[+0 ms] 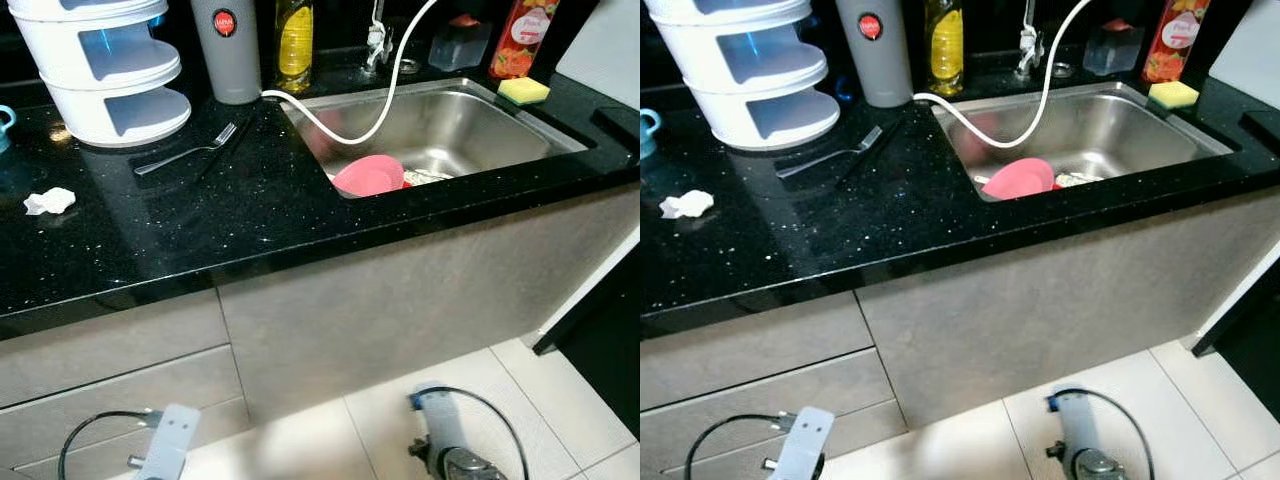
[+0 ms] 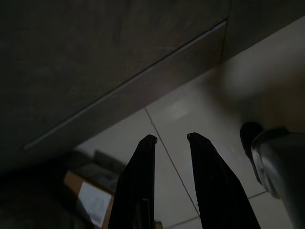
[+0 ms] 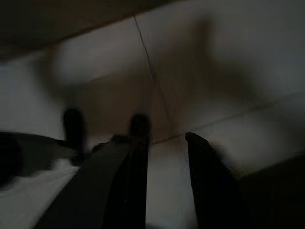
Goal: Kitchen organization
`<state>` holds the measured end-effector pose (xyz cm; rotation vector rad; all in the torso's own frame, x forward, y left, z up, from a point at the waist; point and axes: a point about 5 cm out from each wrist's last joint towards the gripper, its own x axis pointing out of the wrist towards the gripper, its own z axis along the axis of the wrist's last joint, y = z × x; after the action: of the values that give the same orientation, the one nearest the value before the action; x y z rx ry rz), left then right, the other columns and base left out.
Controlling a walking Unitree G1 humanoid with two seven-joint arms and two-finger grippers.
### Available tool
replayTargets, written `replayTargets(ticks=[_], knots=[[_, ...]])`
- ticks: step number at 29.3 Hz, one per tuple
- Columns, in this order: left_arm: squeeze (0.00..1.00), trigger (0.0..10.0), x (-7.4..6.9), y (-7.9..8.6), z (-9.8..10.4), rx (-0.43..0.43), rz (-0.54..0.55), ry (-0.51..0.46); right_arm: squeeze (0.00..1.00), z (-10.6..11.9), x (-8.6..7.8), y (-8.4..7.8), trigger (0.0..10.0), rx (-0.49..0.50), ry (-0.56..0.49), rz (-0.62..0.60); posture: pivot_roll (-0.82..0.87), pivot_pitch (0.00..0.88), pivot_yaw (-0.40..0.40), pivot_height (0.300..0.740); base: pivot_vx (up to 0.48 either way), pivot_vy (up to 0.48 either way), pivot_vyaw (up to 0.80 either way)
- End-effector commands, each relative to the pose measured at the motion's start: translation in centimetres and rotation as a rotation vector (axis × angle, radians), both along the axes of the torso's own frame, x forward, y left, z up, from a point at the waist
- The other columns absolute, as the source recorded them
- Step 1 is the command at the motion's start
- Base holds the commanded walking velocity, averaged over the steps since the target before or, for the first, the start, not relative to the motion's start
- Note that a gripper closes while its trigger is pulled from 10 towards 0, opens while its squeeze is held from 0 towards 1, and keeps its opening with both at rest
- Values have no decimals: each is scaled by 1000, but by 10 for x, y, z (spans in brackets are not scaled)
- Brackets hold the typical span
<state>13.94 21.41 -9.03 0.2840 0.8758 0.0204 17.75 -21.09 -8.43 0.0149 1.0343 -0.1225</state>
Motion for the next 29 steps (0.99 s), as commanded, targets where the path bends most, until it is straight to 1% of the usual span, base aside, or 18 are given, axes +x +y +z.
replayTargets(ticks=[1,3,5,6,7,8,9,11,12,14,15,16,17,18,20,24,27,29], knots=[[0,10000,-3,-5,-3,-15,15,18,0,-6,-11,2,10000,51,48,-123,-34,0,19,740,0,0,0],[0,10000,-3,-6,-3,-19,21,23,0,-7,-13,2,10000,48,56,-125,-33,0,19,740,0,0,0],[0,10000,-2,-9,-4,-20,30,32,0,-7,-14,5,10000,10,63,10,-31,0,14,740,0,0,0],[0,10000,-1,-10,-4,-24,42,34,0,-6,-8,9,10000,-2,58,98,-30,0,12,740,0,0,0],[0,10000,0,-12,-5,-28,51,38,0,-4,-3,12,10000,-14,50,157,-30,0,11,740,0,0,0],[0,10000,0,-13,-5,-31,60,44,0,-1,3,15,10000,-21,43,188,-31,0,11,740,0,0,0],[0,10000,0,-13,-5,-31,60,44,0,-1,3,15,10000,-21,43,188,-31,0,11,740,0,0,0],[0,10000,0,-14,-6,-35,65,57,0,2,10,16,10000,-32,39,201,-32,0,9,740,0,0,0],[0,10000,0,-14,-6,-35,65,57,0,2,10,16,10000,-32,39,201,-32,0,9,740,0,0,0],[0,10000,-4,-17,-9,-31,56,88,0,4,14,17,10000,-50,43,239,-33,0,10,740,0,0,0],[0,10000,-4,-17,-9,-31,56,88,0,4,14,17,10000,-50,43,239,-33,0,10,740,0,0,0],[0,10000,-7,-18,-10,-29,61,110,0,8,22,15,10000,-80,38,280,-36,0,9,740,0,0,0],[0,10000,-8,-19,-11,-28,64,117,0,10,26,14,10000,-91,35,308,-37,0,9,740,0,0,0],[0,10000,-8,-19,-11,-28,64,117,0,10,26,14,10000,-91,35,308,-37,0,9,740,0,0,0],[0,10000,-8,-22,-11,-27,64,126,0,14,32,12,10000,-105,30,336,-37,0,7,740,0,0,0],[0,10000,-4,-26,-11,-26,67,129,0,9,24,18,10000,-101,26,317,-37,0,4,740,0,0,0],[0,10000,1,-31,-10,-31,64,124,0,8,24,21,10000,-95,19,310,-36,0,3,740,0,0,0],[0,10000,1,-31,-10,-31,64,124,0,8,24,21,10000,-95,19,310,-36,0,3,740,0,0,0]])
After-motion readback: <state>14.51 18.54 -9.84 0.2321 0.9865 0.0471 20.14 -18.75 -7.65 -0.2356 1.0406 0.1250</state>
